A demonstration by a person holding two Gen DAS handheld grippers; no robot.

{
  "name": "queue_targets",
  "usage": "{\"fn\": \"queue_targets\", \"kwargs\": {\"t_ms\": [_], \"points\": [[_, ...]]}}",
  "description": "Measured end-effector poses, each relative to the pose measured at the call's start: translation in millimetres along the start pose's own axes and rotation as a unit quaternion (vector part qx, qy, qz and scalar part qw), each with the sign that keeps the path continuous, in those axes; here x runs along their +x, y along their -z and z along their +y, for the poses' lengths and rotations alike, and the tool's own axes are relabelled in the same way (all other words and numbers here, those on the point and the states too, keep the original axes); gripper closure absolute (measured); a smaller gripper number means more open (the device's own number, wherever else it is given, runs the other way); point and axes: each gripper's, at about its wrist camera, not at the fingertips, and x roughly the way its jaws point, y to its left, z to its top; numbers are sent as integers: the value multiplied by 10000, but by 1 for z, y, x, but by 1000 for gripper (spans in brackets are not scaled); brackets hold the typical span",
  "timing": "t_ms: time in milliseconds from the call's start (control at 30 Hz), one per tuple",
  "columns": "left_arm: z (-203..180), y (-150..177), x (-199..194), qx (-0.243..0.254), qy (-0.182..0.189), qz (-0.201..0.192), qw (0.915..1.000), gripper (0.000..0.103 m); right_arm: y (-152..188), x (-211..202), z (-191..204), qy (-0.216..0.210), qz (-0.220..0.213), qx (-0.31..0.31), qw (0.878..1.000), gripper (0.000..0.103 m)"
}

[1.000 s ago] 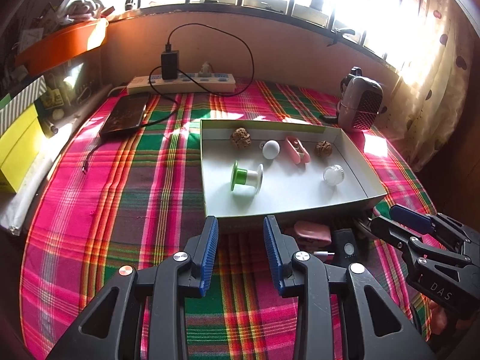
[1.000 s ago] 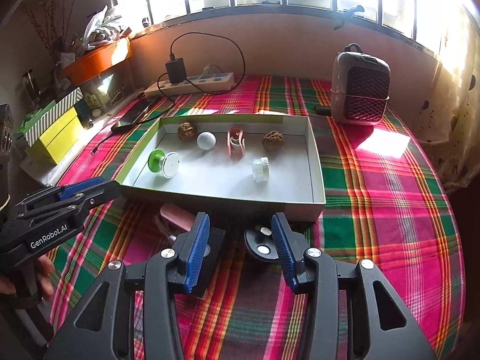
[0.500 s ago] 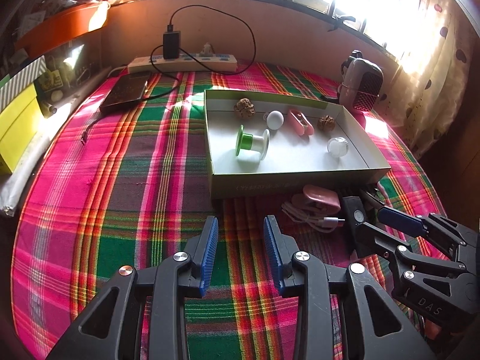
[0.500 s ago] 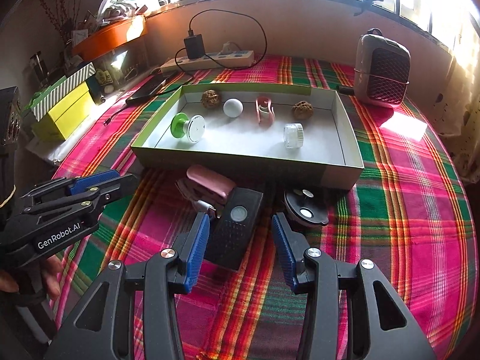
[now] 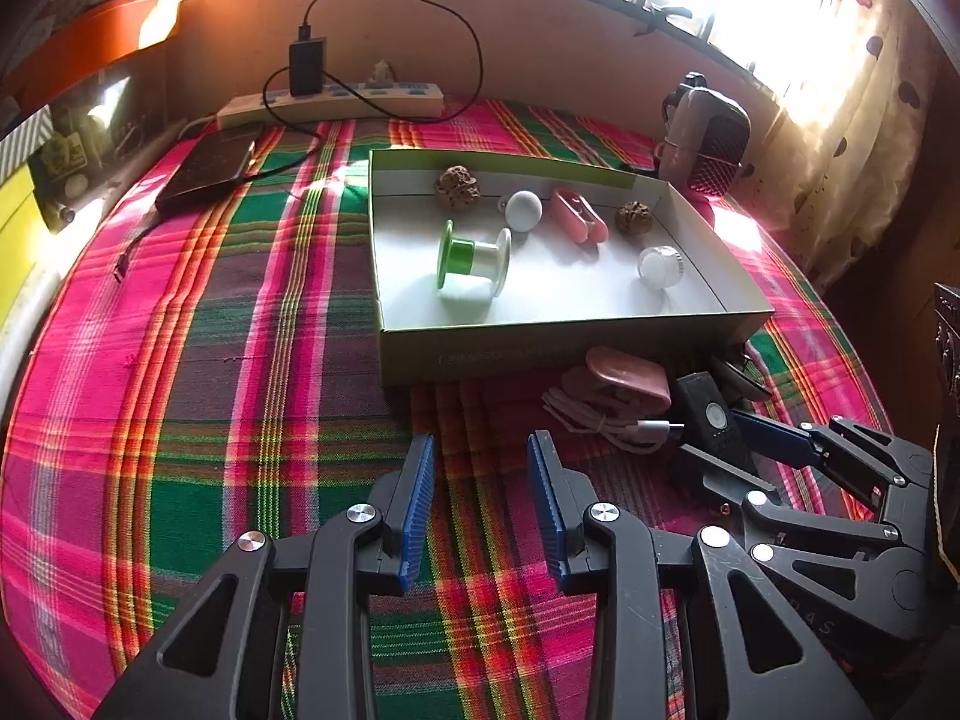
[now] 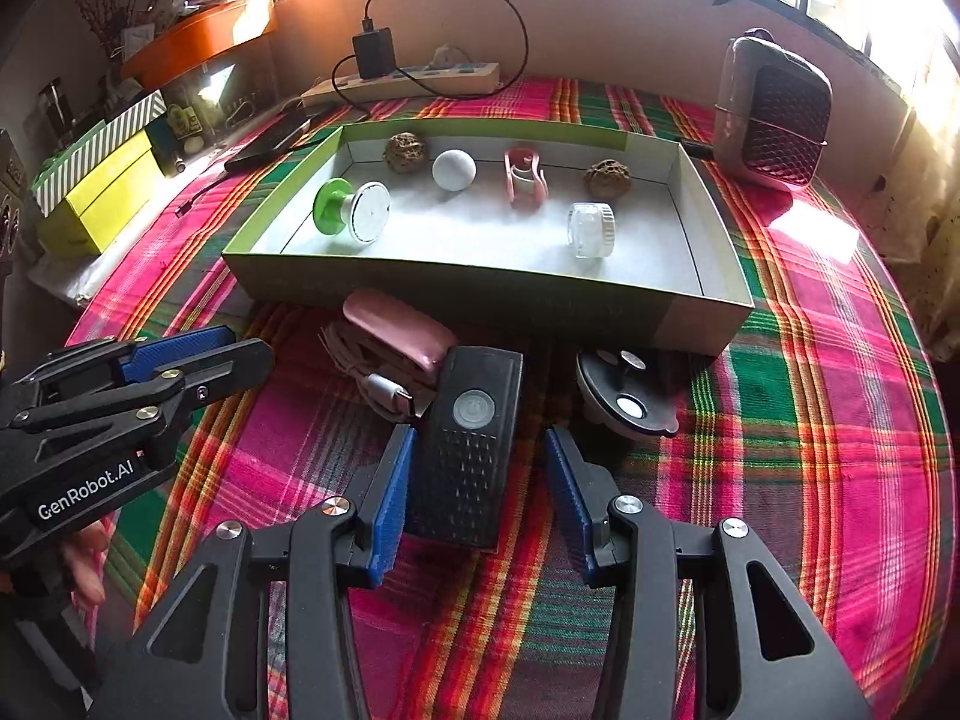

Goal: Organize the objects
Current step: 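Withdraw both tools from the box toward the remaining items, then grasp the black remote with the right tool while the left tool moves toward the white cable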

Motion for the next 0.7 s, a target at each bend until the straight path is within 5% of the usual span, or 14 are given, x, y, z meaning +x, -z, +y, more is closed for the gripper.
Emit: {"fn": "queue_targets", "kwargs": {"t_ms": [400,567,700], "points": [[-1,-12,9,12,353,76,9993,73,6,-3,-7,233,-29,-78,9997,59],[-6,-18,14,61,416,126,9990,73,8,-7,-7,161,-66,-85,9998,75],[-10,-23,15,110,486,122,9987,73,10,-8,-8,171,-61,-121,9998,75]]}}
